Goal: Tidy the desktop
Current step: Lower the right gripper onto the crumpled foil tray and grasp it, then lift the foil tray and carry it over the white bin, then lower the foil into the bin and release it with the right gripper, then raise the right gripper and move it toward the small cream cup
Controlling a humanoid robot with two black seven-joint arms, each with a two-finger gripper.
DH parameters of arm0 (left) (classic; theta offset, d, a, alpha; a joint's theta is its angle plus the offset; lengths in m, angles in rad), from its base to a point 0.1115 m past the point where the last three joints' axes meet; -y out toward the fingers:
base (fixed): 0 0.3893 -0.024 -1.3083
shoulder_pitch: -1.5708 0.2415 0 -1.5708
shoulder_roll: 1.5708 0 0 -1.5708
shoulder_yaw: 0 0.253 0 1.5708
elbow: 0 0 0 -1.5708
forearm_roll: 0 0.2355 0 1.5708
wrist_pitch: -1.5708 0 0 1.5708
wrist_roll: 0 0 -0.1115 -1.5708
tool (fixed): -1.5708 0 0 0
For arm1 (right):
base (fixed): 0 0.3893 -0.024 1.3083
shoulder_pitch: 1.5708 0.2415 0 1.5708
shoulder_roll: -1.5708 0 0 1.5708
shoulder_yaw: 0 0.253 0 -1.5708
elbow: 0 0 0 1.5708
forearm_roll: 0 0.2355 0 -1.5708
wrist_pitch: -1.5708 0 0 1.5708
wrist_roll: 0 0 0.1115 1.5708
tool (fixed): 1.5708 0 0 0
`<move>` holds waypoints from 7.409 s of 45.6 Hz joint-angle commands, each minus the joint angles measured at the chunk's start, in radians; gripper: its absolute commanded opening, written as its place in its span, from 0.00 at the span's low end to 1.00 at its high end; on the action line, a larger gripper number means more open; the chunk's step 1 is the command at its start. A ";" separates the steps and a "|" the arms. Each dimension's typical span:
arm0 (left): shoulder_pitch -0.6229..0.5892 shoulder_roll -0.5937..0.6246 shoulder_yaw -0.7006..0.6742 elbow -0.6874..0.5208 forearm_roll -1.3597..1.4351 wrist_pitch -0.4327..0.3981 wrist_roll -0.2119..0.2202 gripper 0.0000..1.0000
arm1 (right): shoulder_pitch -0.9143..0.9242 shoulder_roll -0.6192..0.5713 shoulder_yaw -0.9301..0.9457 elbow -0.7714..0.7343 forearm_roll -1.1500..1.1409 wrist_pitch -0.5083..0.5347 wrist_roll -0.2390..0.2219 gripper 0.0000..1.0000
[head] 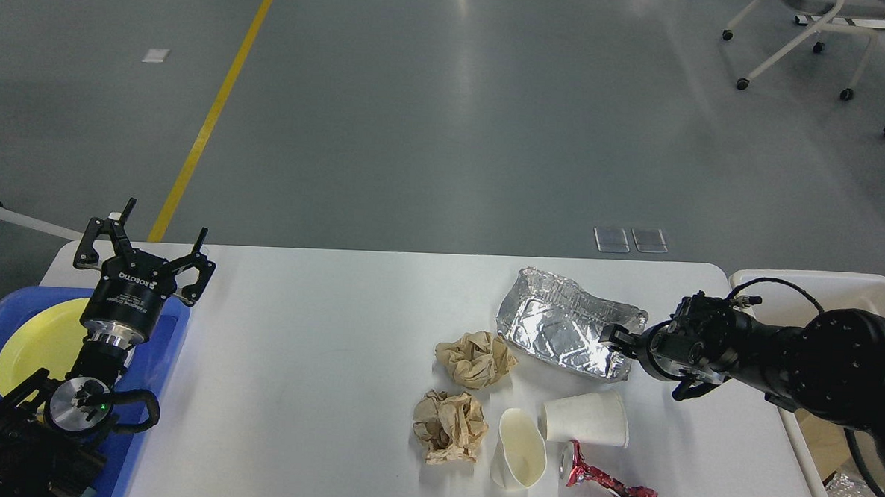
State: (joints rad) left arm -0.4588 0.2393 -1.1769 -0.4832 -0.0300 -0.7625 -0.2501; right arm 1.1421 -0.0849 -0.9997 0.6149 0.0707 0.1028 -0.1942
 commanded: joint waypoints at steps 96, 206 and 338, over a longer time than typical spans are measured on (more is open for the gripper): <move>0.000 0.000 0.000 0.000 -0.001 0.000 0.000 0.96 | 1.142 -0.395 -0.273 0.980 -0.069 0.532 -0.014 0.00; 0.000 0.000 0.000 0.000 -0.001 0.002 0.000 0.96 | -0.567 -0.335 0.467 -0.477 -0.061 -0.218 -0.008 1.00; 0.000 0.000 -0.001 0.000 0.001 0.002 0.000 0.96 | 1.039 -0.108 0.004 1.089 0.075 0.387 -0.017 0.99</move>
State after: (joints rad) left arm -0.4587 0.2393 -1.1770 -0.4832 -0.0300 -0.7608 -0.2500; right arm 2.2945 -0.2175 -1.0544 1.7051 0.1608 0.5721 -0.2116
